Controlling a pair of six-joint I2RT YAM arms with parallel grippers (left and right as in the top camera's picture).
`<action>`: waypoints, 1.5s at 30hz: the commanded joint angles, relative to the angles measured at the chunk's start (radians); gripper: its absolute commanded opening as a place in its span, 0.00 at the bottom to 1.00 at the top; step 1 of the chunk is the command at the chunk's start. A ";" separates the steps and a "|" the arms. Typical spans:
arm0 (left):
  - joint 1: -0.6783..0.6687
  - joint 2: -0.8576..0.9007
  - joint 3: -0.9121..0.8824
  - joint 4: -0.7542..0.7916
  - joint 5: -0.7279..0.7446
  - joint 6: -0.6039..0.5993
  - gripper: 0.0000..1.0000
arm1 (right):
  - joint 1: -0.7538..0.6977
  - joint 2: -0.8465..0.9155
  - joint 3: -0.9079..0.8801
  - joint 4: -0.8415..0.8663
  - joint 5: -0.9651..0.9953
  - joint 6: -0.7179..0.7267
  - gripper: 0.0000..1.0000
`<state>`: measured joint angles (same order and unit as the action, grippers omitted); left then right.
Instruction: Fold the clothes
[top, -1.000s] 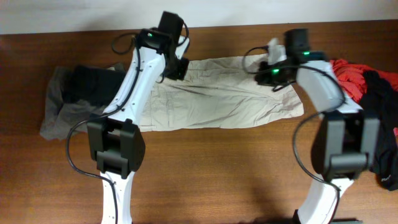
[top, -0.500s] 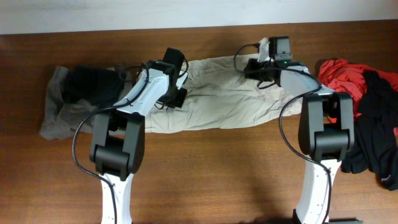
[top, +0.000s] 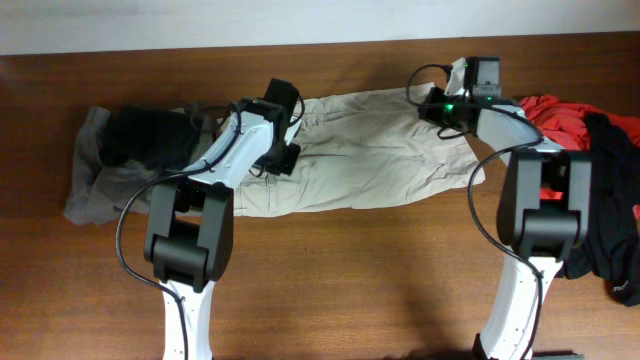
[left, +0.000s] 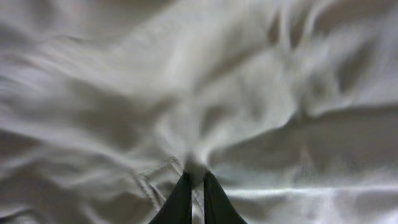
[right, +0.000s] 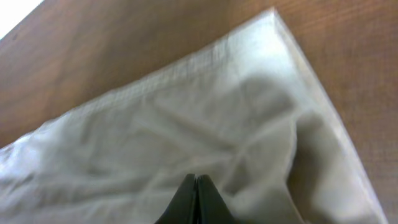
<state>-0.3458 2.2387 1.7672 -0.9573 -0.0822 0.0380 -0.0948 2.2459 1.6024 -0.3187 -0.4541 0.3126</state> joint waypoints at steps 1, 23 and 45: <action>0.008 -0.017 0.129 -0.025 -0.031 0.007 0.12 | -0.072 -0.171 0.023 -0.055 -0.128 -0.020 0.10; 0.048 -0.372 0.299 -0.202 -0.011 -0.099 0.76 | -0.309 -0.150 -0.055 -0.642 -0.141 -0.388 0.91; 0.340 -0.415 0.283 -0.425 0.274 -0.203 0.87 | -0.208 -0.303 -0.007 -0.683 -0.055 -0.439 0.99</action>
<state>-0.0742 1.8400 2.0537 -1.3640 0.0235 -0.1394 -0.3023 2.0922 1.5463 -0.9916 -0.5949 -0.1375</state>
